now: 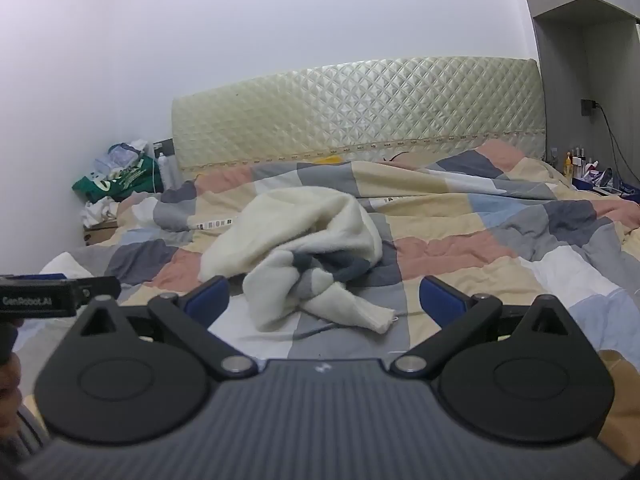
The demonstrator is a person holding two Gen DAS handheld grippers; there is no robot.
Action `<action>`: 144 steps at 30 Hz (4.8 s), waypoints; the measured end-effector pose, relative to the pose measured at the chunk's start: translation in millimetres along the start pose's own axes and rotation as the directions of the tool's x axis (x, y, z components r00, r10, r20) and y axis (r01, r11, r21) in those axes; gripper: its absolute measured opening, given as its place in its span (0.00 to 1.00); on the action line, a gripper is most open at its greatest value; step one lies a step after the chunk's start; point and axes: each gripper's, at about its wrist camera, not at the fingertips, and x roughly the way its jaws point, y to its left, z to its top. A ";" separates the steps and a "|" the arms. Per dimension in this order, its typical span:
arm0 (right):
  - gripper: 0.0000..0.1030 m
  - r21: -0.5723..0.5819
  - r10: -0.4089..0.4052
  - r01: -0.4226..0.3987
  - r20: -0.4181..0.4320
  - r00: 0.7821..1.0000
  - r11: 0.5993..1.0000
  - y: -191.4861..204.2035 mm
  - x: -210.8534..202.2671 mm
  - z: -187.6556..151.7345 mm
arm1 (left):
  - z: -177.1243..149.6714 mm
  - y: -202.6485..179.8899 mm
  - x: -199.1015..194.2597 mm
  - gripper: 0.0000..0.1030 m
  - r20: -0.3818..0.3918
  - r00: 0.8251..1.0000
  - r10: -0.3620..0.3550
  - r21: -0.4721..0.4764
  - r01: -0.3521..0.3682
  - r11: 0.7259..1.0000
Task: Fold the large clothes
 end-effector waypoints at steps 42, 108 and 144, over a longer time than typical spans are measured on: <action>1.00 -0.011 -0.006 0.006 0.000 1.000 1.000 -1.2 1.3 -8.0 | -2.0 -3.0 2.7 1.00 0.001 1.000 -0.012 0.008 0.012 1.000; 0.99 0.407 0.151 -0.053 -0.212 0.965 0.912 -24.4 208.7 26.0 | 49.7 47.1 256.0 1.00 -0.225 0.973 -0.058 -0.225 0.006 0.974; 0.10 0.405 0.268 -0.260 0.037 0.963 0.877 -46.0 230.3 51.7 | 46.4 137.9 257.7 0.16 0.364 0.822 -0.439 -0.487 0.569 0.663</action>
